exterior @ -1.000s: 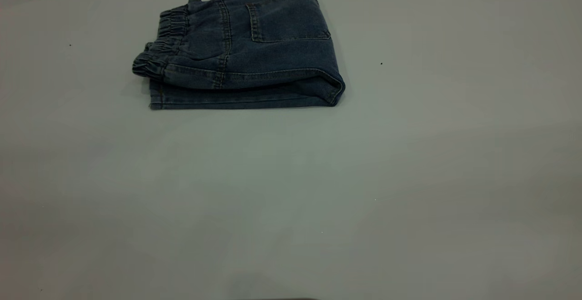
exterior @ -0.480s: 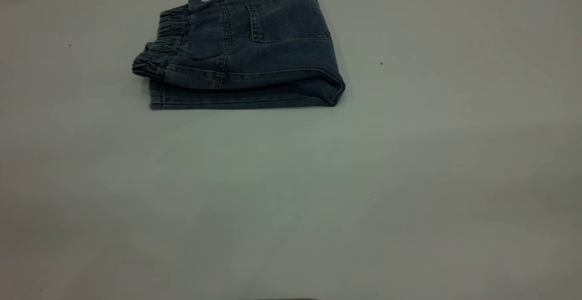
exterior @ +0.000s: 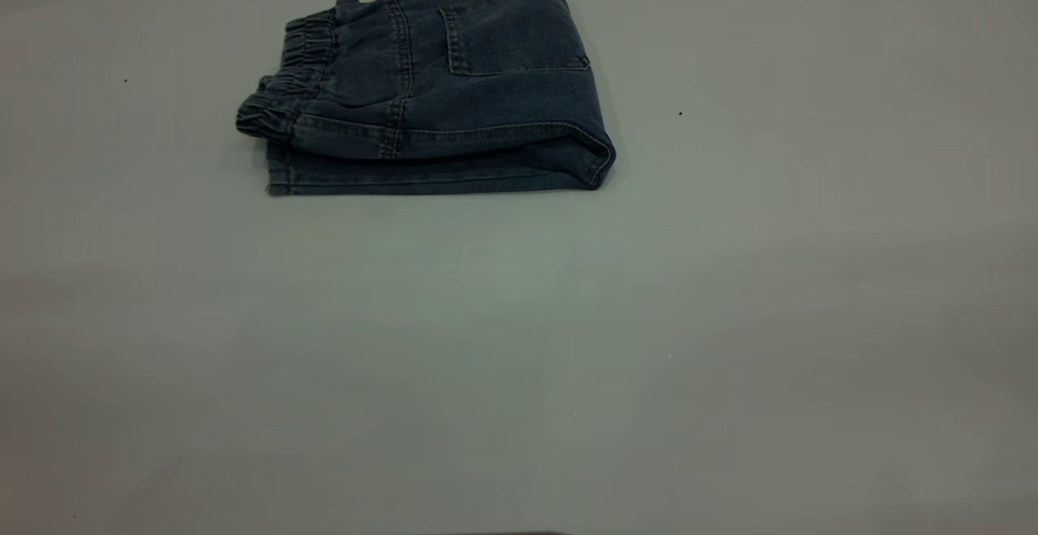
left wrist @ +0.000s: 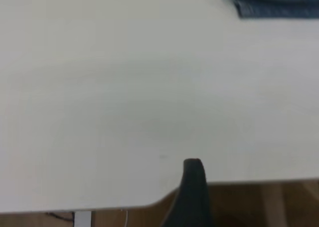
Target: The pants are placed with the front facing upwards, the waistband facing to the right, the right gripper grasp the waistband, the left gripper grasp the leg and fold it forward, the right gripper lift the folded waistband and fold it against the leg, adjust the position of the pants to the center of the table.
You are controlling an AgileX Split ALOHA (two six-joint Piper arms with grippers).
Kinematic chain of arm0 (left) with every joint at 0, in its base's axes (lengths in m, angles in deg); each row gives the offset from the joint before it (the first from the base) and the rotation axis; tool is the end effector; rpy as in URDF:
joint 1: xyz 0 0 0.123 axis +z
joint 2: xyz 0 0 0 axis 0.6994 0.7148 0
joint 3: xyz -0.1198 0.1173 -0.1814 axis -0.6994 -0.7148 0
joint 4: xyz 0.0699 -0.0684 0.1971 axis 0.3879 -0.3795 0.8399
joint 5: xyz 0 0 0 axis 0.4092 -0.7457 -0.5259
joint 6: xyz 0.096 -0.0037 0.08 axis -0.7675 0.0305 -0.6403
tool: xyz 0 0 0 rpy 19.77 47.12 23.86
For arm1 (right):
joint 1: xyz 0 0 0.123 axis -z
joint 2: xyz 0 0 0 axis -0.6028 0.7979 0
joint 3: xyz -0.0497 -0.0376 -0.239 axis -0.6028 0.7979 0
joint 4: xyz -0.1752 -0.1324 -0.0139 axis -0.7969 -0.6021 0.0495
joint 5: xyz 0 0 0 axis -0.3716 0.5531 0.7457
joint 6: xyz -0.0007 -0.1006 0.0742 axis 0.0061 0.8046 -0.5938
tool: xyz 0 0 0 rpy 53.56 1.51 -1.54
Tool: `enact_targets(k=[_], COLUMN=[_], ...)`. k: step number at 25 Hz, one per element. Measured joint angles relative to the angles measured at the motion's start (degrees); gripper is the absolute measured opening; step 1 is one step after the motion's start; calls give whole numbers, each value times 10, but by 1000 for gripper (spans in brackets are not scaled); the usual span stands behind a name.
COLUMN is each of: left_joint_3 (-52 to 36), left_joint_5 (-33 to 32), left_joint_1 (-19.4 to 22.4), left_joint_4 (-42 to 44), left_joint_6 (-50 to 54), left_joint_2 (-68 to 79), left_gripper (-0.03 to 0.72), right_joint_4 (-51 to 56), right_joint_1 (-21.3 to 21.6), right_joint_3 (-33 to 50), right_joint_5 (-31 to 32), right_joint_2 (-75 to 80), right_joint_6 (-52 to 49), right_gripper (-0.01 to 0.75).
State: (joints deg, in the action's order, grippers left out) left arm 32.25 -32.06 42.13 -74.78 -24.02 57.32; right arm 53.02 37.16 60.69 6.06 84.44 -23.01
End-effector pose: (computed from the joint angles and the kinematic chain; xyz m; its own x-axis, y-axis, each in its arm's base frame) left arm 0.0348 0.0006 0.2367 -0.5314 -0.0027 -0.8471 0.0143 0.9998 -0.0121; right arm 0.0332 0.0091 0.2314 -0.5415 0.0197 -0.8405 -0.0509 0.9971 0.0562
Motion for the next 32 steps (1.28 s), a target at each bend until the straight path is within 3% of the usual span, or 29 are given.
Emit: enact_targets(k=[4,24,32], left_joint_3=[0,0,0], left_joint_5=[-1,-4,-4], left_joint_1=[5,5,5], left_joint_4=[0,0,0], left_joint_6=[0,-1,-1], left_joint_2=[-20,-21,-21], left_gripper=[579,579,579], right_joint_4=[0,1,-47], right_joint_1=[23,24,24], right_joint_3=[0,0,0], right_joint_5=[0,0,0], right_joint_2=[-6,-6,-6], right_joint_6=[0,0,-56], right_gripper=[584,584,584])
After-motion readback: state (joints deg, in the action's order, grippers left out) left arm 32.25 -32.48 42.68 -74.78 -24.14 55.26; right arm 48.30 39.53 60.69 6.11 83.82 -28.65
